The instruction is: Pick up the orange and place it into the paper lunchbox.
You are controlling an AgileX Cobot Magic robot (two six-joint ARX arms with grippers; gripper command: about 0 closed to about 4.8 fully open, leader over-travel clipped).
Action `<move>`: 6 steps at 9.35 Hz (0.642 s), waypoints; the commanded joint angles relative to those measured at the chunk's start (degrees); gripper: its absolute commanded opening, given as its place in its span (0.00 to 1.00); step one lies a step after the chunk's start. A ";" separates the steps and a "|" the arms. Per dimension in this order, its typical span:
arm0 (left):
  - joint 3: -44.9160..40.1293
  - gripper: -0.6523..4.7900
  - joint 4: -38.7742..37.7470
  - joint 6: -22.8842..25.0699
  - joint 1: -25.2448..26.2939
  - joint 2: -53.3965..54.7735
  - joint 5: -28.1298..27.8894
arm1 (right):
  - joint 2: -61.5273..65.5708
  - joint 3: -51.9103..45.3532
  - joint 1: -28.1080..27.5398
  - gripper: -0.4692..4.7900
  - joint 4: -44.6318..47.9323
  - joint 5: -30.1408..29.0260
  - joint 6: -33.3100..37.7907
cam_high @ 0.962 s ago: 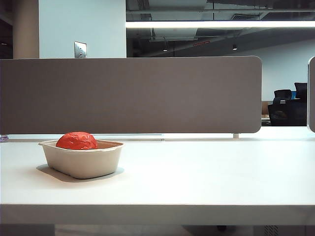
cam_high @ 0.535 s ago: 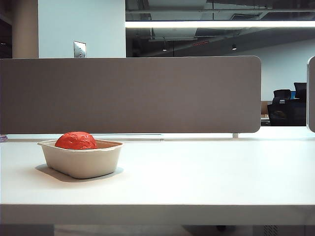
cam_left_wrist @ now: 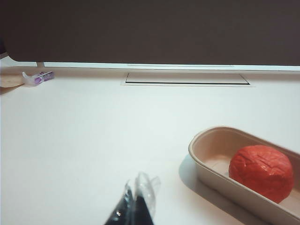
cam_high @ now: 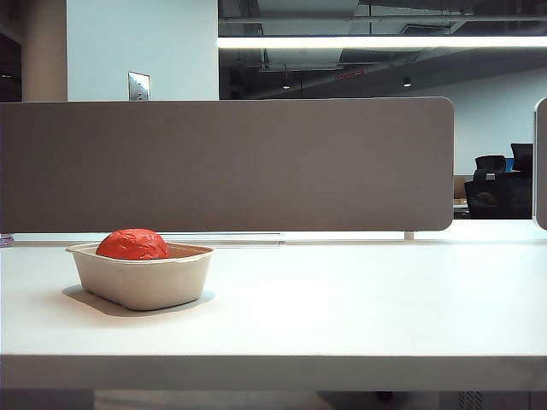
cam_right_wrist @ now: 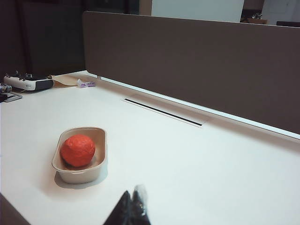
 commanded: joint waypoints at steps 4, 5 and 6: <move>-0.11 0.13 0.68 0.28 0.02 -0.20 0.00 | -0.04 -1.18 -0.04 0.09 2.40 6.16 0.13; -0.11 0.13 0.68 0.28 0.02 -0.20 0.00 | -0.04 -12.41 -14.03 0.09 14.97 7.30 -0.02; -0.11 0.13 0.68 0.28 0.02 -0.20 0.00 | -0.04 -15.45 -18.84 0.09 17.14 4.66 0.00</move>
